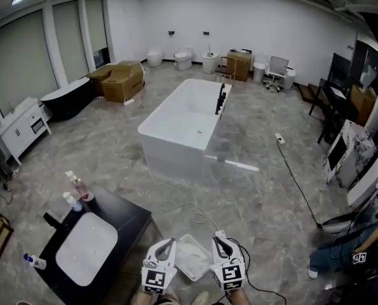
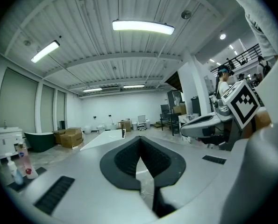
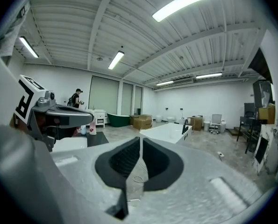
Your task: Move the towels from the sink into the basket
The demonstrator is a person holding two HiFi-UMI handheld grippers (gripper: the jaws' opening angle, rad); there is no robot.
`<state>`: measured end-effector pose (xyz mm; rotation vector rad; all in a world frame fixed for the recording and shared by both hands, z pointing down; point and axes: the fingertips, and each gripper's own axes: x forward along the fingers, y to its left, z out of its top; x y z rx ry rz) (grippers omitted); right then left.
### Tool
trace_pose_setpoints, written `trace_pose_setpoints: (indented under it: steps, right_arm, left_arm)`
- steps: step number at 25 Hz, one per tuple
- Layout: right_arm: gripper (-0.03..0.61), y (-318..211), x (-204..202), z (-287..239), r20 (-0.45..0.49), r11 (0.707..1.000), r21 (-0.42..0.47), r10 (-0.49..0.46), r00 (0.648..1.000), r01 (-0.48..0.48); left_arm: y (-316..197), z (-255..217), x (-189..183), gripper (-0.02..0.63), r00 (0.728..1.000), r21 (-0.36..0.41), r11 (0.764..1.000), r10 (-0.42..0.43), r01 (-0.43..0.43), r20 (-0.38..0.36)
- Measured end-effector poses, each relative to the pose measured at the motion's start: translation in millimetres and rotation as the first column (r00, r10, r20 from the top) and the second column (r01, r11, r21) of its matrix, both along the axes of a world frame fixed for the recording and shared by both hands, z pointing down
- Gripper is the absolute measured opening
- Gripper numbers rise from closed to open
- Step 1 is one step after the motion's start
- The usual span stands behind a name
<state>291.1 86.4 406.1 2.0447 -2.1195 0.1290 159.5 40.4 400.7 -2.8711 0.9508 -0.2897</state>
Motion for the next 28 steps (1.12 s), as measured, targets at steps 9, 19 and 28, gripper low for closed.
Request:
trace_pose_setpoints:
  steps: [9, 19, 28]
  right_arm:
    - [-0.001, 25.8, 1.1, -4.9, -0.008, 1.000, 0.019, 0.002, 1.000, -0.002]
    - [-0.002, 35.4, 4.9, -11.8, -0.009, 0.999, 0.050, 0.001, 1.000, -0.001]
    - [-0.002, 39.8, 12.7, -15.8, -0.006, 0.998, 0.060, 0.009, 1.000, -0.009]
  left_arm:
    - [23.1, -8.1, 9.0, 0.009, 1.000, 0.014, 1.000, 0.008, -0.007, -0.012]
    - [36.2, -8.3, 12.3, 0.009, 1.000, 0.015, 1.000, 0.006, -0.006, -0.003]
    - [41.3, -10.0, 19.8, 0.009, 1.000, 0.013, 1.000, 0.015, -0.015, 0.000]
